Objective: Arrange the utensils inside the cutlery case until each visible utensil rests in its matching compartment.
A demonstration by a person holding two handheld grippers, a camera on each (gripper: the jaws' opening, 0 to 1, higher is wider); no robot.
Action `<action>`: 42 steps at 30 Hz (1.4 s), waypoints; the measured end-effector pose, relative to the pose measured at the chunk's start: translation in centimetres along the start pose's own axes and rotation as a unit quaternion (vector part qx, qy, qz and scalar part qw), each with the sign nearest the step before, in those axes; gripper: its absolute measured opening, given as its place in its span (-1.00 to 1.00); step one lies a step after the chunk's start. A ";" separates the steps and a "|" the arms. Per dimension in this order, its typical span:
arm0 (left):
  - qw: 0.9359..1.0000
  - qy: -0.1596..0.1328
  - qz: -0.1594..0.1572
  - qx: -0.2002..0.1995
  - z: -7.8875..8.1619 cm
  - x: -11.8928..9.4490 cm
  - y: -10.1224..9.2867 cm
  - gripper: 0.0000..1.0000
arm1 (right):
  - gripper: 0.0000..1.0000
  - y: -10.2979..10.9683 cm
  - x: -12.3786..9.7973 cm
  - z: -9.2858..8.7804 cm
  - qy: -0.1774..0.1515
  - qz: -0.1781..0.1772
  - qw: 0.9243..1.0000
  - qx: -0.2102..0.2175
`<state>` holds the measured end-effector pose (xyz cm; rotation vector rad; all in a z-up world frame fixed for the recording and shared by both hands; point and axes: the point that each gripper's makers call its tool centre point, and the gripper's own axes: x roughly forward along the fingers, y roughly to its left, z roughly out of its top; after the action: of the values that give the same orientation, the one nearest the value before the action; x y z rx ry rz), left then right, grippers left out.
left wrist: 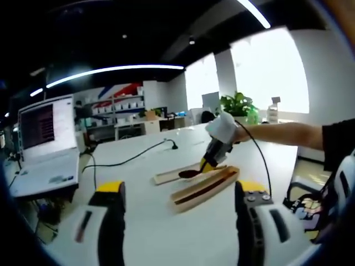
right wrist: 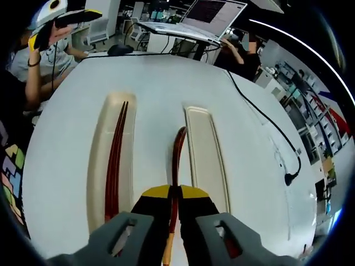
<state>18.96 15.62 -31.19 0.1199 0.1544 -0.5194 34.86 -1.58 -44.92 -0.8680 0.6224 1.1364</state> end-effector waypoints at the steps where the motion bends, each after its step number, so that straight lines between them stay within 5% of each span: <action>1: 1.000 0.001 0.000 0.000 0.0 0.0 0.0 0.70 | -0.97 -0.1 0.0 0.0 -0.001 -0.001 1.000 0.000; 18: 1.000 0.002 0.000 -0.001 -0.1 -0.1 0.1 0.69 | -0.97 1.9 -3.4 2.7 -0.024 -0.027 0.997 -0.065; 28: 1.000 0.006 0.002 -0.001 -0.3 -0.1 0.3 0.69 | -0.96 3.9 -3.2 3.1 -0.026 -0.021 0.995 -0.091; 42: 1.000 0.012 0.000 0.004 -0.5 -0.1 -0.2 0.68 | -0.96 6.6 -1.5 4.7 -0.012 -0.031 0.983 -0.181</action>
<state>18.68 15.60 -31.69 0.1330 0.1751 -0.5178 28.12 2.73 -42.94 -1.1739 0.3699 1.2217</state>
